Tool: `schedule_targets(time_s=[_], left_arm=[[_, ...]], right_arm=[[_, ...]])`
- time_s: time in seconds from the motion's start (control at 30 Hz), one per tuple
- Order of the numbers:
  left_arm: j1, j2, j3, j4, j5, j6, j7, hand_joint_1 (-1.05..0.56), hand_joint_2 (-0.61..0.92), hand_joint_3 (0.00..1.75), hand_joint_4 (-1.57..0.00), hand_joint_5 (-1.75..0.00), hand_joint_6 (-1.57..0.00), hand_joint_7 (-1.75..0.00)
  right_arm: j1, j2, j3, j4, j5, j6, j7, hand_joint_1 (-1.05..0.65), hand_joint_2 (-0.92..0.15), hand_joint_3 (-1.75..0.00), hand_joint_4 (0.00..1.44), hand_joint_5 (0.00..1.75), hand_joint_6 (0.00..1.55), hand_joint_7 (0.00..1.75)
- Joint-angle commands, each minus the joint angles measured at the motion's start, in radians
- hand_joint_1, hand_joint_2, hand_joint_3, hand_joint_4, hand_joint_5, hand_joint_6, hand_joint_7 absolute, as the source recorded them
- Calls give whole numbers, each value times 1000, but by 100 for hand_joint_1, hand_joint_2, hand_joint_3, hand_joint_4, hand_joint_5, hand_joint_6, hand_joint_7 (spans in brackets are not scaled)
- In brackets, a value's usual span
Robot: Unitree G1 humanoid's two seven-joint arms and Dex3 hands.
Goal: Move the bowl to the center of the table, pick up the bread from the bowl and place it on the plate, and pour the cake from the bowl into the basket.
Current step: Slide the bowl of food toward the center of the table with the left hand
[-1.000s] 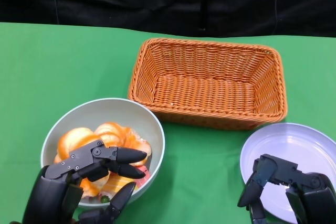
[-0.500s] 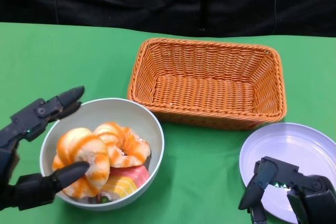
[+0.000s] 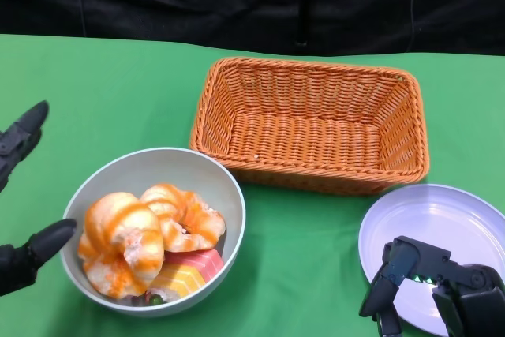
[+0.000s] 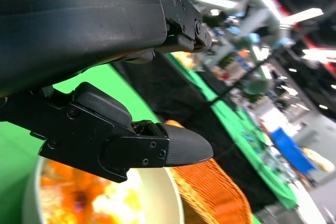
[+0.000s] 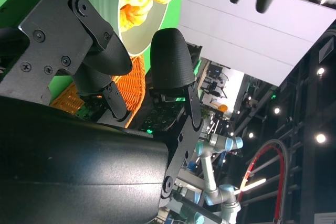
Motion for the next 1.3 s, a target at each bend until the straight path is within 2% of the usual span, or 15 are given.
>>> schedule_targets(time_s=[0.03, 0.13, 0.4, 0.53, 0.73, 0.87, 0.97, 1.1, 1.3], left_arm=[[-14, 27, 15, 22, 27, 60, 24, -82, 92, 51, -8, -16, -13, 0], [-30, 46, 6, 56, 46, 170, 14, -76, 92, 53, -4, -14, -8, 0], [-32, 49, 2, 47, 45, 199, 13, -75, 92, 53, -3, -14, -7, 0], [-148, 108, -56, 186, -39, 594, -135, -71, 92, 51, 0, -4, -4, 0], [-231, 108, -68, 197, -154, 872, -218, -70, 92, 50, -2, -1, -3, -1], [-272, 92, -59, 193, -236, 1022, -227, -76, 92, 44, 0, 0, -2, 0], [-321, 75, -50, 215, -310, 1156, -229, -68, 92, 51, 0, 0, 0, 0], [-341, 72, -48, 237, -359, 1207, -234, -67, 92, 56, 0, 0, 0, 0], [-324, 52, -44, 182, -418, 1248, -228, -71, 92, 50, 0, 0, 0, 0]], right_arm=[[3, -7, -2, -7, 10, 0, 0, 8, -25, -164, 92, 167, 87, 139], [5, -5, 2, -9, 16, 3, 1, 6, -25, -163, 92, 167, 87, 139], [6, -5, 3, -10, 17, 3, 1, 6, -25, -163, 92, 167, 87, 139], [19, -10, 1, -29, 15, 11, 4, 6, -25, -163, 91, 167, 86, 139], [25, -11, 2, -36, 19, 14, 10, 7, -25, -163, 91, 167, 86, 139], [25, -12, 2, -38, 22, 15, 12, 6, -25, -164, 90, 168, 86, 140], [29, -12, 0, -46, 23, 20, 12, 6, -24, -164, 90, 167, 86, 140], [37, -7, 8, -56, 17, 24, 9, 7, -23, -165, 91, 167, 86, 140], [42, -6, 13, -64, 17, 29, 9, 7, -23, -166, 91, 168, 87, 140]])
